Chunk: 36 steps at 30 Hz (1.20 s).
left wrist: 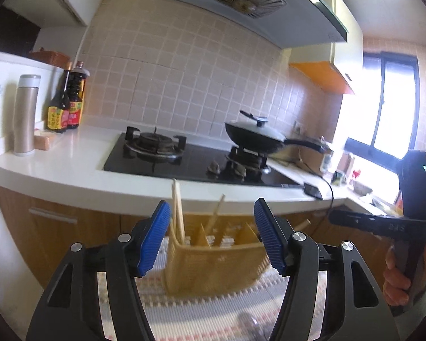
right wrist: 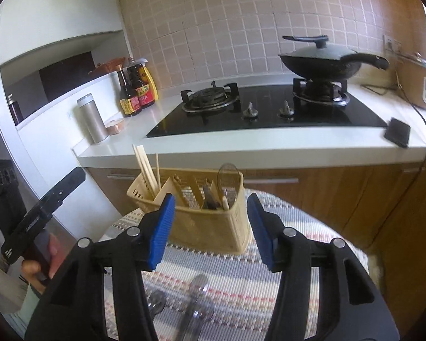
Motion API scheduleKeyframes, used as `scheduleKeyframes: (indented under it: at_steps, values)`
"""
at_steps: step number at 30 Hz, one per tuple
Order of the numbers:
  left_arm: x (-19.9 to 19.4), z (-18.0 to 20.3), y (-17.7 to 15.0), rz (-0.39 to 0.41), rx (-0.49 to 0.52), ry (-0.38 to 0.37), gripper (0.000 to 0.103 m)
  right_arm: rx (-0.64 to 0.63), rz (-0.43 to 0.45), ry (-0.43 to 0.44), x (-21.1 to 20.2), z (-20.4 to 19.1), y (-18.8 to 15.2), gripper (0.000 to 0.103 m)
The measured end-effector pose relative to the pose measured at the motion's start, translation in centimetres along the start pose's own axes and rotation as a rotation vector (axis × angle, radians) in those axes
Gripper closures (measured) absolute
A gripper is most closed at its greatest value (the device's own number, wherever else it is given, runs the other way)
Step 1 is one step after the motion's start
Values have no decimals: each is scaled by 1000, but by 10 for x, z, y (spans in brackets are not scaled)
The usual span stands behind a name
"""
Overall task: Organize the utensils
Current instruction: 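Lower both open tools toward the remaining clear spoons on the rug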
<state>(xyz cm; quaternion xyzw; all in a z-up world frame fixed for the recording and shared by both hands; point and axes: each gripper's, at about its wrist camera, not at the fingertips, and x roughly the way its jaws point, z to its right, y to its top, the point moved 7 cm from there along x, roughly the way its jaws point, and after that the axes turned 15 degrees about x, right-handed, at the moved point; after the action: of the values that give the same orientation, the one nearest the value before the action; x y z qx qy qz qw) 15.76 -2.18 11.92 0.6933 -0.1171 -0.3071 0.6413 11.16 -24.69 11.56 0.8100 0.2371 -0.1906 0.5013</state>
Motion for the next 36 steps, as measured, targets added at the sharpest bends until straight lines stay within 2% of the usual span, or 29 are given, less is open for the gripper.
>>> scheduleKeyframes:
  at_steps: [4,8,15,17,18,21,24,29,31,36]
  values:
    - [-16,18,-4,-107,9,-30,42,36,-31,-21,-14,5,-12,54]
    - [-19,32,-33,-258,-19,-105,42,49,-107,-64,-13,10,-41,54]
    - [-7,57,-143,-637,-24,-202,44,65,-270,-128,7,27,-109,54]
    - [-6,61,-167,-700,-28,-224,44,75,-309,-145,14,32,-125,54]
    - [-5,62,-175,-720,-25,-226,44,77,-327,-153,18,34,-133,54]
    - [-3,67,-199,-779,-6,-224,54,93,-372,-154,26,38,-151,58]
    - [2,71,-212,-815,8,-223,56,110,-401,-158,32,41,-163,58]
    - [10,74,-211,-817,8,-223,56,116,-430,-170,39,41,-174,58]
    - [12,73,-213,-823,12,-224,65,115,-436,-174,44,41,-178,58]
    - [19,77,-213,-842,5,-237,73,124,-451,-175,48,43,-180,58]
